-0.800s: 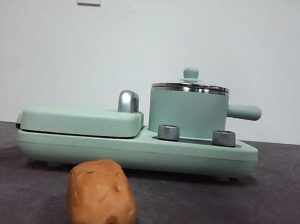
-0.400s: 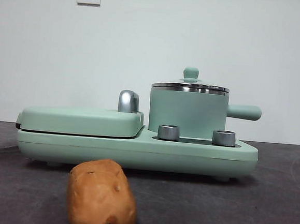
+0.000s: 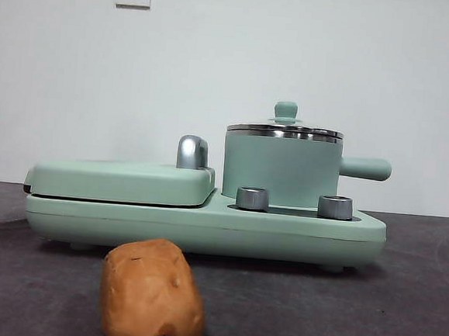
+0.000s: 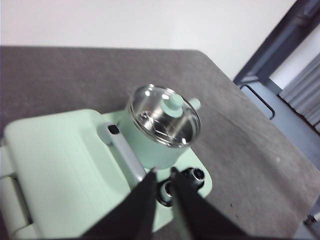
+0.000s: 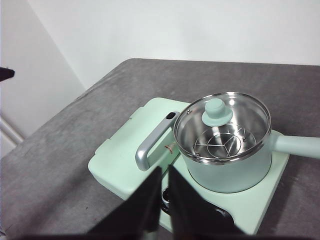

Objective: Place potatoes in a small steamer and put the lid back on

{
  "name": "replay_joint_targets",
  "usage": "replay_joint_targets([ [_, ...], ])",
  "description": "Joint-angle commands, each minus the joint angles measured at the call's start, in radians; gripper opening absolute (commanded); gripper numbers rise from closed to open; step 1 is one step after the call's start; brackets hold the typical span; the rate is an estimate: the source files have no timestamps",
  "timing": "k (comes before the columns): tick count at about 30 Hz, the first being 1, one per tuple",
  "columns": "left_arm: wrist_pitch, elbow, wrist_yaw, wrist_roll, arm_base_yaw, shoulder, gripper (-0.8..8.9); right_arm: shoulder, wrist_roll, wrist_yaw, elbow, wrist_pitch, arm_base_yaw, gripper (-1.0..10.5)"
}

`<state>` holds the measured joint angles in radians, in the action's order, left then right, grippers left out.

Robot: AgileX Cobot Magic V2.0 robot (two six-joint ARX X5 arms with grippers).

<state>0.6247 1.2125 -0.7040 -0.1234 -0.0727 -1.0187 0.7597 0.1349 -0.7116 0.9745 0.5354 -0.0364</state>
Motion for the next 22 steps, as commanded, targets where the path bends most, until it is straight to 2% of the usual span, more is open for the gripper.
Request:
replay_joint_targets([
  [1,-0.009,0.021,-0.007,0.012,-0.018,-0.014,2.27,0.003,-0.008,-0.005,0.02,-0.006,0.0,1.6],
  [4,-0.01,0.021,-0.008,0.012,-0.046,-0.023,3.97,0.003,-0.003,-0.006,0.02,-0.006,0.0,3.1],
  [8,-0.019,0.022,-0.034,0.015,-0.103,-0.044,4.47,0.003,0.018,-0.007,0.02,0.002,0.0,4.4],
  [13,-0.019,0.051,-0.029,0.018,-0.189,-0.121,4.77,0.003,0.022,-0.006,0.02,0.016,0.0,4.6],
  [19,-0.004,0.173,0.055,0.019,-0.285,-0.31,4.76,0.003,0.023,-0.007,0.02,0.028,-0.001,4.5],
  [22,0.051,0.289,0.141,0.051,-0.334,-0.438,4.76,0.003,0.041,-0.007,0.02,0.028,-0.001,4.5],
])
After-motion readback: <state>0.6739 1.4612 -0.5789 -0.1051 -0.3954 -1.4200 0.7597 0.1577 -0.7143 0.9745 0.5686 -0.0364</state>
